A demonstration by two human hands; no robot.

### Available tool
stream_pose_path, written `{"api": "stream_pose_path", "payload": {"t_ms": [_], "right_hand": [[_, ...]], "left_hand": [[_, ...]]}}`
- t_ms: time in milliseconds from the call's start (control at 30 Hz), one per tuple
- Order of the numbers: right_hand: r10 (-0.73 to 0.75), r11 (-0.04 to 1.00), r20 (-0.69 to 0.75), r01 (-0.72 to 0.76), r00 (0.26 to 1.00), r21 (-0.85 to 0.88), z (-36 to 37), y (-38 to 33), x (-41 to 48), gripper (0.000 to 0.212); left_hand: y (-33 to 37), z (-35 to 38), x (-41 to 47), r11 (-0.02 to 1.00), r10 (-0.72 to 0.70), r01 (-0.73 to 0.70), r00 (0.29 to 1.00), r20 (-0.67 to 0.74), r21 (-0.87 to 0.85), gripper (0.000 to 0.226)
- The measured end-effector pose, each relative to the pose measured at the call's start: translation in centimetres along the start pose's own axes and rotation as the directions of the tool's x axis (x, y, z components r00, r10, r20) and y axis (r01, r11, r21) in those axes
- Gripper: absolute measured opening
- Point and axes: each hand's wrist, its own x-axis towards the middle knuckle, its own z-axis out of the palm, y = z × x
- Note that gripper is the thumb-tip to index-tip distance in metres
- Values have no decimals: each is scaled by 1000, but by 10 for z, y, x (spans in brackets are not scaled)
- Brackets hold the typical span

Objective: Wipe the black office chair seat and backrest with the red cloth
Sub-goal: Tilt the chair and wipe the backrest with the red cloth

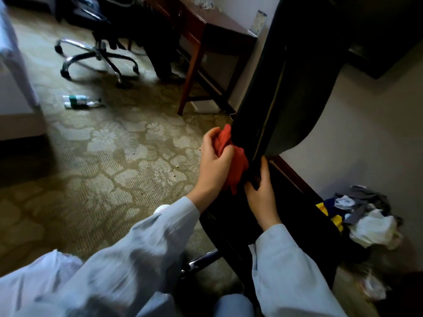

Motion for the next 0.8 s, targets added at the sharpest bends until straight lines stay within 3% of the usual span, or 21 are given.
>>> {"api": "stream_pose_path", "payload": {"t_ms": [167,333,400,500,633,733,800], "right_hand": [[-9,999,4,9,1000,34,-6,-5,9,64],[-17,997,3,17,1000,70,-21,-22,20,61],[-21,997,-2,21,1000,76,-29,-28,24,61],[-30,997,-14,31,999,66,-39,-33,33,63],[-32,997,-39,35,999,69,-44,-38,43,63],[-32,996,-48,35,998,80,-43,-41,48,61],[-39,996,-46,43,998,76,-42,-41,49,61]], "left_hand": [[8,-5,4,992,125,-125,992,31,-11,32],[51,11,41,886,438,-443,897,66,135,29],[72,22,64,784,580,-589,808,106,197,30],[86,39,96,531,753,-763,624,207,369,27],[66,47,108,176,841,-821,412,350,544,23],[37,47,93,24,795,-835,349,496,550,26],[17,44,80,6,753,-851,350,558,525,26]]}}
